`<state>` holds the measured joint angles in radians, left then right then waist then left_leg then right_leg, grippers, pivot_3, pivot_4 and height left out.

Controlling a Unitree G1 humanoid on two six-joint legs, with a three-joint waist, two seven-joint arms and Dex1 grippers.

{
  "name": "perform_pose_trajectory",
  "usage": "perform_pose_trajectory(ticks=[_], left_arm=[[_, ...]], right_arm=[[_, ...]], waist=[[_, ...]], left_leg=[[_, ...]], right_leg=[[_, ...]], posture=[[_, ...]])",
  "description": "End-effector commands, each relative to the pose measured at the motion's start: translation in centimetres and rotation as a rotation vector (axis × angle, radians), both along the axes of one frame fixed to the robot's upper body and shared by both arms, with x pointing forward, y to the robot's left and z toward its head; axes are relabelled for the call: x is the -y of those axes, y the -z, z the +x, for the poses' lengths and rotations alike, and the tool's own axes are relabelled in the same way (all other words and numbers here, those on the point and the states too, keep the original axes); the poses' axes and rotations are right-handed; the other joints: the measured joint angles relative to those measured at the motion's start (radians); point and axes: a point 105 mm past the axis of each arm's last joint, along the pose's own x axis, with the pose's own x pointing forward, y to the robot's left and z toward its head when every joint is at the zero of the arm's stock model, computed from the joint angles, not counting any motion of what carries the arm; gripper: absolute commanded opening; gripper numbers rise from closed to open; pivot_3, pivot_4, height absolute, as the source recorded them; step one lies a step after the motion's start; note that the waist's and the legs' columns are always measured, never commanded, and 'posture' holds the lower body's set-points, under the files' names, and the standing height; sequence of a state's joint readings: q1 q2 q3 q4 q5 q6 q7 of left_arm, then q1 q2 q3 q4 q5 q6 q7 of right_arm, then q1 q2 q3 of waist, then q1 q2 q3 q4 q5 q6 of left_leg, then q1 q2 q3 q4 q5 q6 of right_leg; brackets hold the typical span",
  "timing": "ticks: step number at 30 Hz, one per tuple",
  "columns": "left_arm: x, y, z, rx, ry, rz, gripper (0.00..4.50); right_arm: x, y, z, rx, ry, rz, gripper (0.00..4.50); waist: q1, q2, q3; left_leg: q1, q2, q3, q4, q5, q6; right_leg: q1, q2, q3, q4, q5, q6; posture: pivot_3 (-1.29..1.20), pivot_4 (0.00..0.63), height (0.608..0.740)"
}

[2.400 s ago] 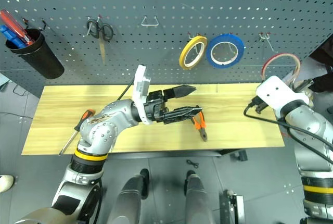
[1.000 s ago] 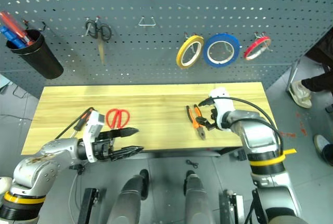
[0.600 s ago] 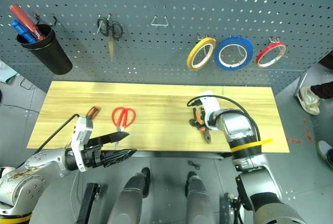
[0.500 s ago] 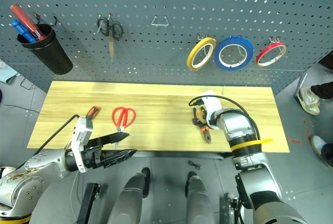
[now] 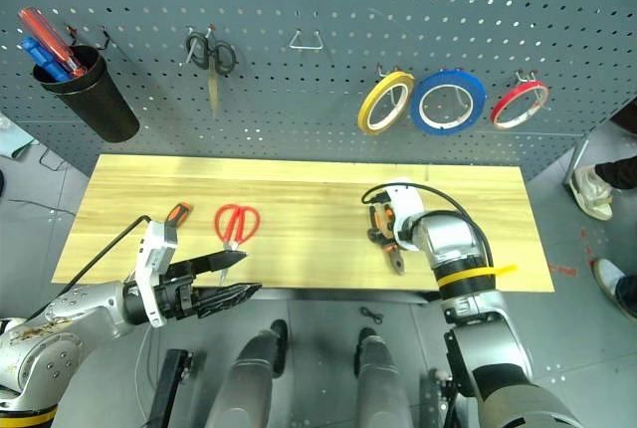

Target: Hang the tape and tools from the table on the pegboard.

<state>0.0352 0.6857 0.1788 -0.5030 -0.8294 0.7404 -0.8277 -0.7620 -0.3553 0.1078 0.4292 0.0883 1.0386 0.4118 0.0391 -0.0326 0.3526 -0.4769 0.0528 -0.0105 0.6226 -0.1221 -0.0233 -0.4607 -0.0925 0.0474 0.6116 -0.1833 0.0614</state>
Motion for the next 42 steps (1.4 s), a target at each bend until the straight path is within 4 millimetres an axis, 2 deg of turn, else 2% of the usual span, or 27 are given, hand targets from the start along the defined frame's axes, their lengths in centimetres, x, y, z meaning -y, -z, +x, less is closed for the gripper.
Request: perform_pose_trajectory(ticks=[1,6,12,15,17,18,20,22,23,25,30,33,36,39,42], left_arm=[[0.7,-0.7,-0.5,0.021,0.047,-0.011,4.50],[0.8,-0.8,-0.5,0.023,0.053,-0.013,4.50],[0.9,-0.9,-0.4,0.026,0.067,-0.014,4.50],[1.0,-0.9,-0.5,0.028,0.073,-0.015,4.50],[1.0,-1.1,-0.5,0.035,0.075,-0.015,4.50],[0.9,-1.3,-0.3,0.045,0.067,-0.018,4.50],[0.3,-2.4,0.4,0.062,0.012,-0.069,4.50],[-0.4,-4.3,1.3,0.083,-0.056,-0.161,4.50],[-0.7,-6.0,1.9,0.116,-0.091,-0.234,4.50],[-1.0,-8.2,2.6,0.152,-0.130,-0.332,4.50],[-1.0,-13.3,4.3,0.225,-0.176,-0.557,4.50],[-1.2,-15.0,5.3,0.252,-0.202,-0.625,4.50],[-1.1,-15.9,6.1,0.275,-0.206,-0.645,4.50],[-0.7,-16.8,6.3,0.291,-0.180,-0.674,4.50],[-0.7,-16.8,6.6,0.295,-0.177,-0.655,4.50]], right_arm=[[0.7,0.3,0.2,0.002,0.007,-0.014,4.48],[0.5,0.4,0.5,0.003,-0.002,-0.010,4.48],[-0.2,0.4,0.6,0.027,-0.061,-0.014,2.67],[-0.2,0.6,0.3,0.026,-0.077,-0.012,2.63],[-1.0,-0.7,0.4,0.072,-0.093,0.057,2.63],[-2.0,-2.2,0.3,0.118,-0.128,0.114,2.63],[-4.1,-6.6,-0.1,0.289,-0.240,0.176,2.63],[-6.4,-12.0,-1.2,0.467,-0.320,0.264,2.63],[-7.9,-16.4,-1.9,0.629,-0.357,0.307,2.63],[-9.4,-21.7,-3.3,0.838,-0.395,0.347,2.63],[-11.6,-31.2,-6.3,1.325,-0.443,0.348,2.63],[-11.8,-33.6,-6.9,1.510,-0.424,0.328,2.63],[-11.6,-35.1,-6.5,1.638,-0.382,0.306,2.63],[-11.4,-35.8,-5.2,1.693,-0.330,0.300,2.63],[-11.5,-35.6,-4.0,1.730,-0.308,0.285,2.63]], waist=[[0.000,0.000,0.000],[-0.001,0.000,0.001],[-0.001,0.000,0.001],[-0.001,0.000,0.001],[0.001,0.000,0.001],[0.001,0.000,0.001],[0.002,0.000,0.002],[-0.001,0.000,0.003],[-0.003,0.000,0.003],[-0.007,0.000,0.004],[0.004,-0.001,0.003],[0.012,-0.002,0.002],[0.013,-0.002,0.002],[0.011,-0.003,0.002],[0.009,-0.003,0.002]], left_leg=[[0.000,0.000,0.000,0.000,0.000,0.000],[0.000,0.000,0.000,-0.002,0.000,0.000],[0.000,0.000,0.000,-0.003,0.000,0.000],[0.000,0.000,0.000,-0.006,0.000,0.000],[0.000,0.000,0.000,-0.007,0.000,0.000],[0.000,0.000,0.000,-0.008,0.000,0.000],[-0.001,0.000,0.000,-0.010,0.000,0.000],[-0.001,0.000,0.000,-0.011,0.000,0.000],[-0.002,0.000,0.000,-0.011,0.000,0.000],[-0.003,0.001,-0.002,-0.011,0.000,0.000],[-0.003,0.001,-0.005,-0.011,0.003,-0.003],[-0.002,-0.001,-0.007,-0.011,0.004,-0.006],[-0.002,-0.004,-0.008,-0.011,0.005,-0.008],[-0.002,-0.003,-0.010,-0.013,0.007,-0.010],[-0.001,-0.003,-0.012,-0.015,0.007,-0.011]], right_leg=[[0.000,0.000,0.000,0.000,0.000,0.000],[-0.001,0.000,0.000,0.000,0.000,0.000],[-0.001,0.000,0.000,-0.001,-0.001,0.000],[-0.002,0.000,0.000,-0.001,-0.001,-0.001],[-0.002,0.000,-0.001,-0.001,-0.002,-0.001],[-0.003,0.000,-0.001,-0.001,-0.002,-0.001],[-0.004,0.000,-0.001,0.000,-0.003,-0.001],[-0.006,0.000,-0.001,0.001,0.001,0.005],[-0.008,0.001,-0.001,0.001,0.001,0.006],[-0.009,0.002,-0.001,0.003,0.001,0.006],[-0.007,0.003,-0.004,0.003,0.001,0.007],[-0.002,0.002,-0.006,-0.001,0.002,0.008],[0.000,0.000,-0.006,-0.001,0.002,0.007],[0.000,0.001,-0.007,-0.001,0.003,0.006],[-0.001,0.002,-0.008,0.000,0.005,0.002]], posture=[[0.19,0.397,0.740],[0.19,0.397,0.740],[0.19,0.386,0.740],[0.19,0.386,0.740],[0.20,0.375,0.740],[0.20,0.373,0.740],[0.20,0.369,0.740],[0.19,0.359,0.740],[0.18,0.355,0.740],[0.17,0.350,0.740],[0.17,0.342,0.740],[0.17,0.336,0.740],[0.17,0.333,0.740],[0.18,0.332,0.740],[0.18,0.329,0.740]])
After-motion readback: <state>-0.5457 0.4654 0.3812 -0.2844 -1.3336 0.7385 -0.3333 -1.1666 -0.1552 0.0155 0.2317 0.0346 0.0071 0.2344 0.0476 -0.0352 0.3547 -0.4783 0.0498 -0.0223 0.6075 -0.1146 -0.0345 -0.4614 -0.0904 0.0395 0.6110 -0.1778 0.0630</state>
